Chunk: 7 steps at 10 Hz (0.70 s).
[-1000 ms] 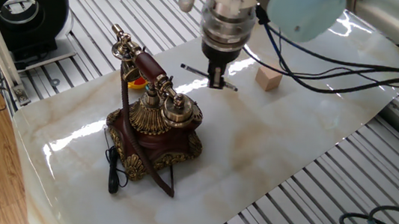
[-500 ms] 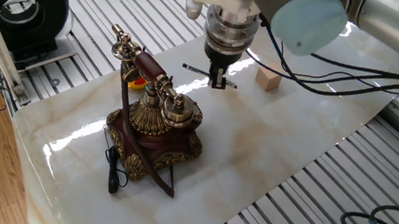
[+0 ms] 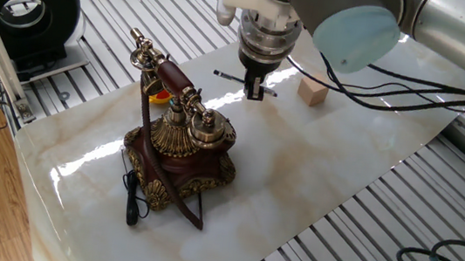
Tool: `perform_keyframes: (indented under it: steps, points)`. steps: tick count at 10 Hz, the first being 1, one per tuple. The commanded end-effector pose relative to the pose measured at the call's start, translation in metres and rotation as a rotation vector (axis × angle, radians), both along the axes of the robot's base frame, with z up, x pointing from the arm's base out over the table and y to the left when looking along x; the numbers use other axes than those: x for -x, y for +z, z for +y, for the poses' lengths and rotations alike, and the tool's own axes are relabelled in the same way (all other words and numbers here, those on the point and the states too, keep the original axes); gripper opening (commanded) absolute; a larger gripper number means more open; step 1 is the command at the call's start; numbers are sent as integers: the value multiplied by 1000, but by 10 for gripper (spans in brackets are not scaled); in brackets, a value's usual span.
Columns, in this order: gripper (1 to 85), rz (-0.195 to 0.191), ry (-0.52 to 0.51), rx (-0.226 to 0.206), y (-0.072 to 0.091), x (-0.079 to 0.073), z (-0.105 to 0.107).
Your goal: Dial a number on an old rotary phone
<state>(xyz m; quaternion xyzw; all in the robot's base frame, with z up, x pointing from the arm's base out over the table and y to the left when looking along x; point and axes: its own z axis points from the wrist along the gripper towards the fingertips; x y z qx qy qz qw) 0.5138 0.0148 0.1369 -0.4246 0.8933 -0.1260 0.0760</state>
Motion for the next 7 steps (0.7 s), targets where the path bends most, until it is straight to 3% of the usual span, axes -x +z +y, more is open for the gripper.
perform_keyframes:
  steps: [1,2,3,5,6,7]
  points:
    - [13,-20,-139,-45,0,0,1]
    - [13,-16,-169,-98,-2,2,13]
    - [13,-26,-152,-138,-17,-6,15]
    - [13,-48,-91,-145,-56,-25,-3]
    - [13,-48,-79,-149,-70,-25,-7]
    - [13,-33,-114,-162,-73,-20,-5]
